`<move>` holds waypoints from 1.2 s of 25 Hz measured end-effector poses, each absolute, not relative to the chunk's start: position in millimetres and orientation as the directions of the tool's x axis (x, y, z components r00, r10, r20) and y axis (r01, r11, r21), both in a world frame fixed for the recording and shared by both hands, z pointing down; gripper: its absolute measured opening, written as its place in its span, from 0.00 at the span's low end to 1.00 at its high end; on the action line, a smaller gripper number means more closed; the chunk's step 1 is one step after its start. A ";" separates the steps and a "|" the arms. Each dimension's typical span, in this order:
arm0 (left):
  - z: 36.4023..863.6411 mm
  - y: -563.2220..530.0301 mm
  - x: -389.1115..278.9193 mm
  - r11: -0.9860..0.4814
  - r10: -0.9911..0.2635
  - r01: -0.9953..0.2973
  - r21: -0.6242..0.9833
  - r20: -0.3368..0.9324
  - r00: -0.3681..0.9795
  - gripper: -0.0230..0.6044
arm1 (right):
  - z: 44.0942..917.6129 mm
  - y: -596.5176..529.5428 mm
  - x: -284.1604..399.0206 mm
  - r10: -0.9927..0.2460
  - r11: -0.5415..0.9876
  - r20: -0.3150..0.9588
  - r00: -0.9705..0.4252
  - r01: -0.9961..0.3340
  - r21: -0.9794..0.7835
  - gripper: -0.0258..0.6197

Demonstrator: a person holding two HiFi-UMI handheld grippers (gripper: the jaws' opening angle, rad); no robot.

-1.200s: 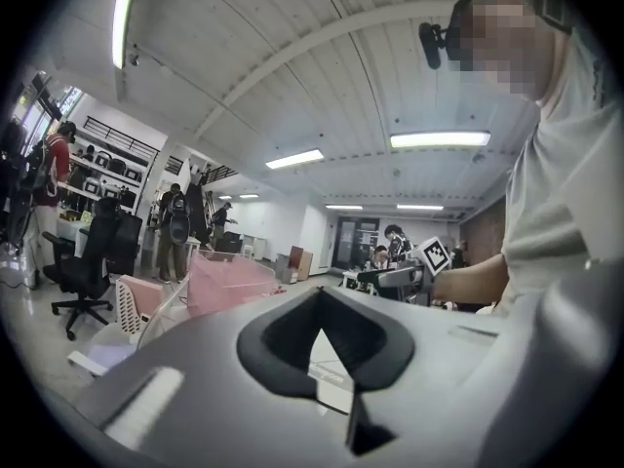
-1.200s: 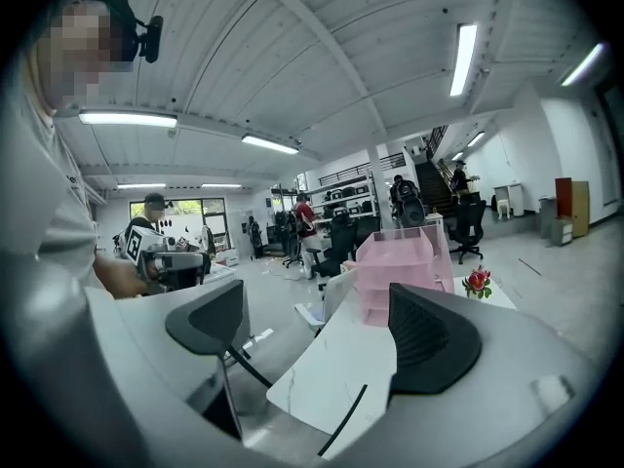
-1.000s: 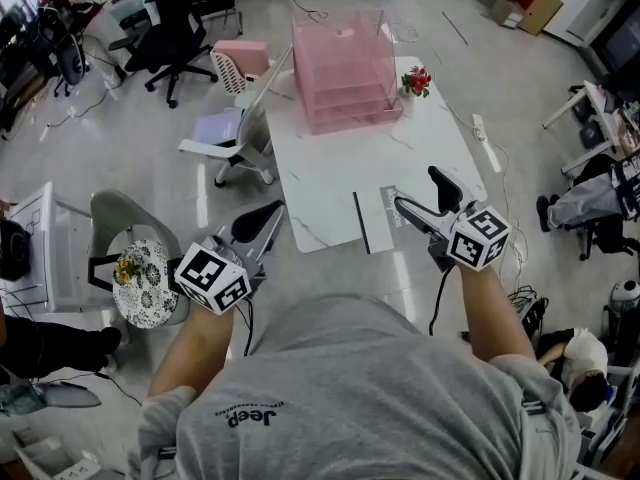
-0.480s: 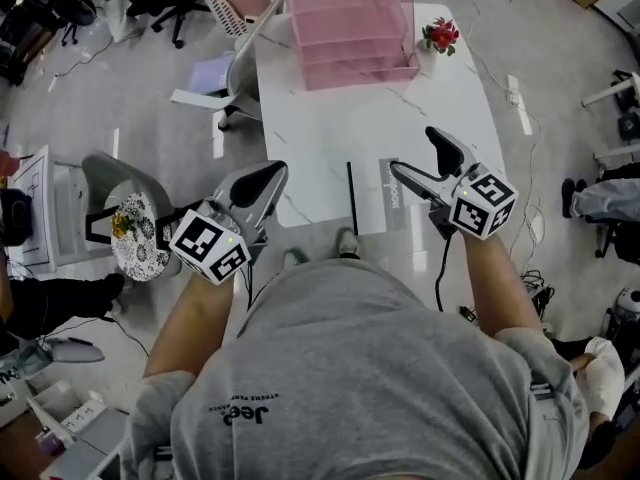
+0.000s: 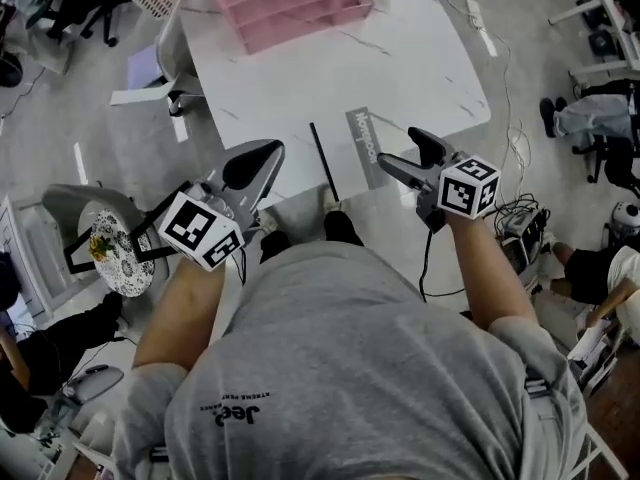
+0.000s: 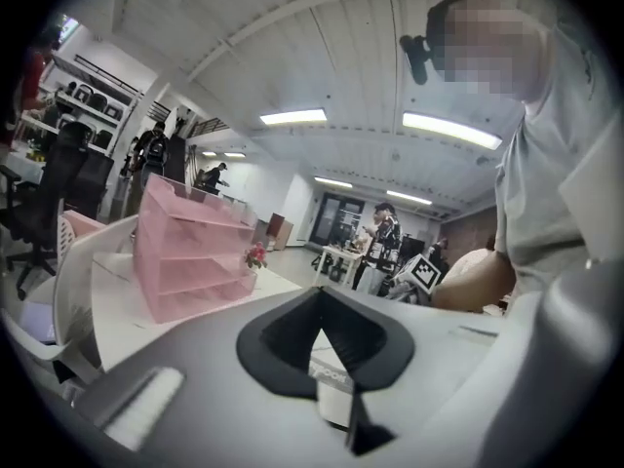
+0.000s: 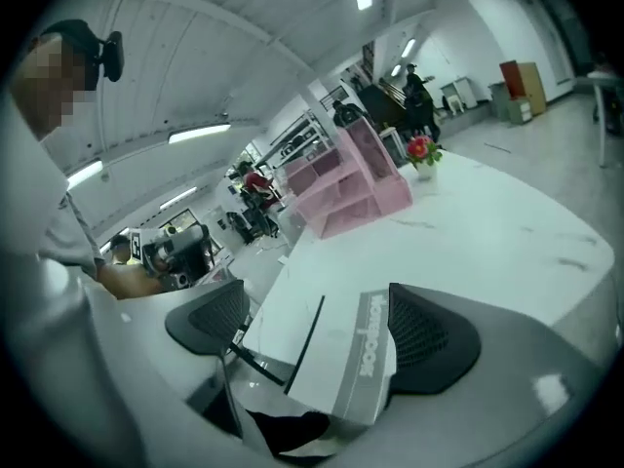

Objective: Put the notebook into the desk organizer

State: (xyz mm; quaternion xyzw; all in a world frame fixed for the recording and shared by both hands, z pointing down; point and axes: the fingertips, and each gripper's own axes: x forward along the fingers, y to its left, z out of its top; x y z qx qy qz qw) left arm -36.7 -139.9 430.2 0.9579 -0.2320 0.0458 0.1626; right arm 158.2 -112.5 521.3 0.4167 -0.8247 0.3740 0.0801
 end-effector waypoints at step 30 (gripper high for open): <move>477.6 -113.5 -11.0 -0.864 -0.282 -0.359 0.353 0.251 0.926 0.13 | 706.8 -45.1 117.2 -0.665 -0.219 0.319 -0.675 -0.232 -0.948 0.27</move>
